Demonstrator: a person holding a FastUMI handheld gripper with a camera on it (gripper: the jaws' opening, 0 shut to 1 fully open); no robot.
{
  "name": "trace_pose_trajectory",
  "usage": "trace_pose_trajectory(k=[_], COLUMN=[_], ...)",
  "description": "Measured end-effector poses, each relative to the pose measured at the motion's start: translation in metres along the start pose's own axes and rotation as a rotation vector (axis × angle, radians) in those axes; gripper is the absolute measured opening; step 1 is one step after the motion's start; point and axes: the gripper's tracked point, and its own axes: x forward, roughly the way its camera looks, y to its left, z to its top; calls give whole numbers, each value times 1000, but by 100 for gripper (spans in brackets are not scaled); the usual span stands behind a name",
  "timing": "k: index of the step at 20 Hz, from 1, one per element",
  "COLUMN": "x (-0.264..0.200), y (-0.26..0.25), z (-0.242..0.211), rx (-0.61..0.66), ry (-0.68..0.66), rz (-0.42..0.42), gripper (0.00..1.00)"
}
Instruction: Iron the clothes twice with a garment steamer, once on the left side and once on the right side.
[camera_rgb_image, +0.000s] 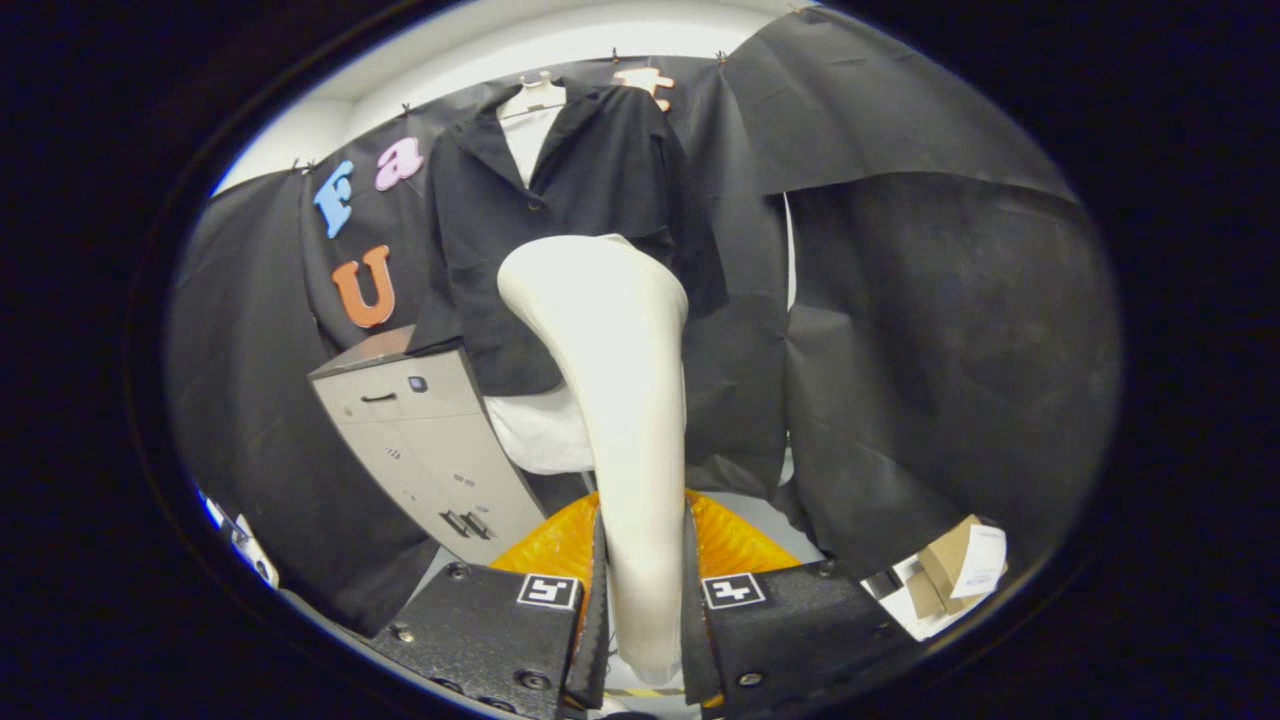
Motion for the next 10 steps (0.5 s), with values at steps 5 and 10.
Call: trace_pose_trajectory(k=[5, 10], x=[-55, -97], y=[-12, -30], z=[4, 2], rx=[-24, -21], ry=[-40, -75], rz=[69, 109], gripper=[32, 32])
